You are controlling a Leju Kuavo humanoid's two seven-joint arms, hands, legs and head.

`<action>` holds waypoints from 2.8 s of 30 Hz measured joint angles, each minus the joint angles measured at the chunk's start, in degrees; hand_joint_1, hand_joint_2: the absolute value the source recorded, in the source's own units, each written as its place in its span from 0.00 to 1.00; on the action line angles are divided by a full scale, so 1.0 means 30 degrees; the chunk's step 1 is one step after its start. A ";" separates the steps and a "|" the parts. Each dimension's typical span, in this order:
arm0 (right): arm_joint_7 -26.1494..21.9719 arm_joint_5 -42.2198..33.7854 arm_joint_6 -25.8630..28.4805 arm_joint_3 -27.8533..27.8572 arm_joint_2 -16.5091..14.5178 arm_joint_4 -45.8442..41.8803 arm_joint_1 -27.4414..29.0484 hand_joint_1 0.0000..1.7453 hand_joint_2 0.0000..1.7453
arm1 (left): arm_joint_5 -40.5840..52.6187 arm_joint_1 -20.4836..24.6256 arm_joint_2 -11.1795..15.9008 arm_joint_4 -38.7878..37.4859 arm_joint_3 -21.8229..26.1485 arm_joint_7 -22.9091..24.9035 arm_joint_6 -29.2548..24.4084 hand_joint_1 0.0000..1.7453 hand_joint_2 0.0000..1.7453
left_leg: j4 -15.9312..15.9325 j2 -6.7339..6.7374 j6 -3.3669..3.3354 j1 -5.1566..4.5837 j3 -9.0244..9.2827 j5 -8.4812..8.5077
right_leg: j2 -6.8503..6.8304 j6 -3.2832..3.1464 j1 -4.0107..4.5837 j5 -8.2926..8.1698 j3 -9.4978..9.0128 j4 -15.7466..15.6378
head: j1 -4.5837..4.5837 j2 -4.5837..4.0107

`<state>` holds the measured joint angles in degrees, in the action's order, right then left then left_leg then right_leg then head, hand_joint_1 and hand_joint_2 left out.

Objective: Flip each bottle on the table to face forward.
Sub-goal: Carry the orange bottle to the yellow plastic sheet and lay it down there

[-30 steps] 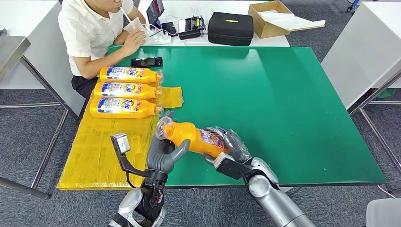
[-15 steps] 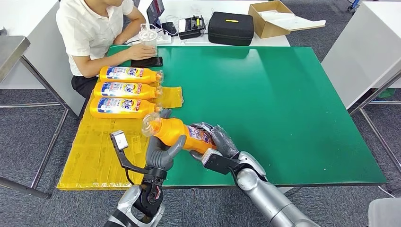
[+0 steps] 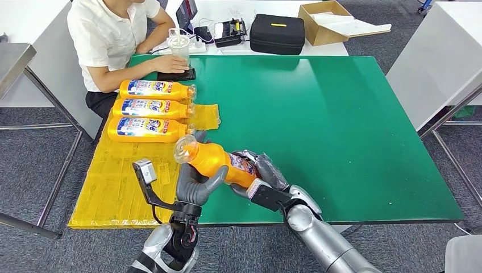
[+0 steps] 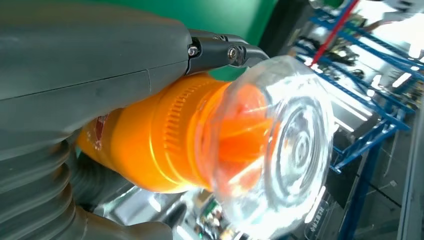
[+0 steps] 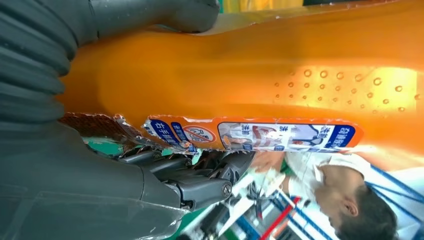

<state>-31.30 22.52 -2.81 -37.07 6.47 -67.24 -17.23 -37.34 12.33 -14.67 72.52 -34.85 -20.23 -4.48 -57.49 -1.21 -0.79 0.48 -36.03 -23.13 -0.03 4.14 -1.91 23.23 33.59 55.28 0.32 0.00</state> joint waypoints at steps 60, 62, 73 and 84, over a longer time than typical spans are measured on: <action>0.0073 -0.1434 -0.2089 0.0045 -0.0333 -0.0661 -0.0899 0.00 1.00 | -0.0790 0.1238 -0.0771 -0.2579 0.0849 -0.1220 0.2386 1.00 1.00 | 0.0000 -0.0006 0.0000 0.0000 -0.0013 0.0002 | -0.0005 0.0002 0.0000 -0.0002 -0.0002 0.0002 | 0.0000 0.0000; 0.0096 -0.1372 -0.1943 0.0002 -0.0346 -0.0661 -0.0899 0.00 1.00 | -0.1007 0.1238 -0.0771 -0.2579 0.0898 -0.1140 0.2455 1.00 1.00 | 0.0000 -0.0006 0.0000 0.0000 -0.0014 0.0002 | -0.0004 0.0002 0.0000 -0.0001 -0.0002 0.0002 | 0.0000 0.0000; 0.0570 -0.0276 -0.0359 -0.0224 -0.0541 -0.0654 -0.0870 0.00 1.00 | 0.0835 0.1383 -0.0771 -0.2736 0.0858 -0.1504 0.0083 1.00 1.00 | 0.0000 -0.0006 0.0000 0.0000 -0.0014 0.0002 | -0.0005 0.0002 0.0000 -0.0002 0.0003 0.0002 | 0.0002 0.0000; 0.0998 0.2290 0.2896 -0.0299 -0.0479 -0.1009 -0.0015 0.00 1.00 | 0.6433 0.2101 -0.0761 -0.4298 0.0594 -0.2420 -0.6866 1.00 1.00 | -0.0001 0.0005 0.0000 0.0003 -0.0021 0.0002 | 0.0005 0.0001 0.0002 -0.0003 0.0022 0.0002 | 0.0000 0.0000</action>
<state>-28.31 29.39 5.88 -37.97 5.03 -70.26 -17.28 -18.04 18.63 -16.96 59.63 -33.07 -27.49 -25.07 -57.49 -1.19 -0.79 0.49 -36.10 -23.12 -0.02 4.14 -1.91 23.22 33.66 55.29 0.32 0.00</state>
